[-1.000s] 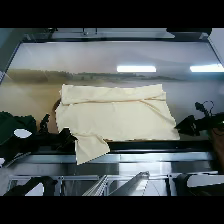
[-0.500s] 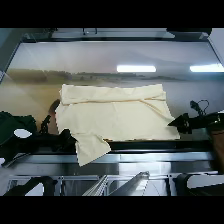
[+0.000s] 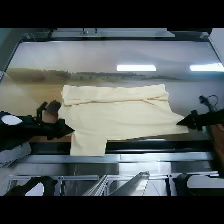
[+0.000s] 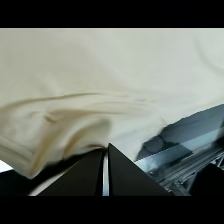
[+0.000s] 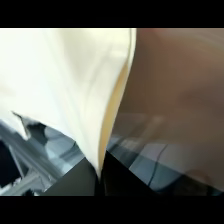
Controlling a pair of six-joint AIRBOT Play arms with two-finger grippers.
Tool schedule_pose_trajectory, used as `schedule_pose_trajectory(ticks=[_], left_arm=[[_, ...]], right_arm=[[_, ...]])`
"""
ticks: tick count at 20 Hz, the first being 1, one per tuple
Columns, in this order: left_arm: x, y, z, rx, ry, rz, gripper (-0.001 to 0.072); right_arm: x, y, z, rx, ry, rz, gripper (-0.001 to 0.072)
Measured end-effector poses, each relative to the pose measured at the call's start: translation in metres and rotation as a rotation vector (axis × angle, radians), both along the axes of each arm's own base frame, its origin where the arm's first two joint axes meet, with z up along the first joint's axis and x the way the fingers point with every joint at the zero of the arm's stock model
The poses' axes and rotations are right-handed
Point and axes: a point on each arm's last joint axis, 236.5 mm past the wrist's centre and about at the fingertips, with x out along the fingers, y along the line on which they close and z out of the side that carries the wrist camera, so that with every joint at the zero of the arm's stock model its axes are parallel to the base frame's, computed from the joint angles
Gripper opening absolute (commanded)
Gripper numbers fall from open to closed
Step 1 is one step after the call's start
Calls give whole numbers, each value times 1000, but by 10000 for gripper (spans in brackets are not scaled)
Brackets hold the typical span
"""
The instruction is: Fold the shirts.
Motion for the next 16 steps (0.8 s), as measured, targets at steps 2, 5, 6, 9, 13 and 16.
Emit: schedule_pose_trajectory(ticks=[2,5,6,9,13,16], left_arm=[[23,15,30,-4,-73,23,26],[45,32,66,-3,-155,38,26],[52,35,72,2,-173,39,27],[75,38,86,7,-206,18,26],[123,45,90,18,-236,-1,26],[161,48,80,19,-238,-20,26]], right_arm=[[17,-9,21,-9,-60,-31,23],[41,-1,42,11,-146,-44,23],[50,3,46,10,-177,-43,23],[83,12,47,-49,-273,-64,24],[130,19,43,-137,-403,-114,23],[159,24,33,-177,-461,-148,24]])
